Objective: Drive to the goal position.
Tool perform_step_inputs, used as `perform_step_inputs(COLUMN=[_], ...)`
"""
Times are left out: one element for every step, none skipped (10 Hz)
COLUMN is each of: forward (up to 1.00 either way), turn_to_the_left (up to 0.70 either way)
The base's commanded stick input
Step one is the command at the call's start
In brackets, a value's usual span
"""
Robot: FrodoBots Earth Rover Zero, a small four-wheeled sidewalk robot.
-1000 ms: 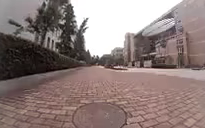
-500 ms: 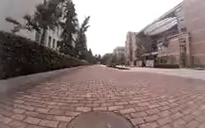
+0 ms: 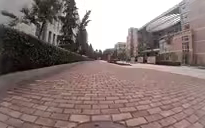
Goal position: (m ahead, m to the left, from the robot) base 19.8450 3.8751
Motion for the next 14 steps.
perform_step_inputs(forward=[0.7,0.7,0.7,0.7,0.7,0.7,0.7,0.7,0.7,0.7,0.7,0.7,0.7,0.7], turn_to_the_left=[0.0,0.0,0.0,0.0,0.0,0.0,0.0,0.0,0.0,0.05,0.12,0.13,0.14,0.14])
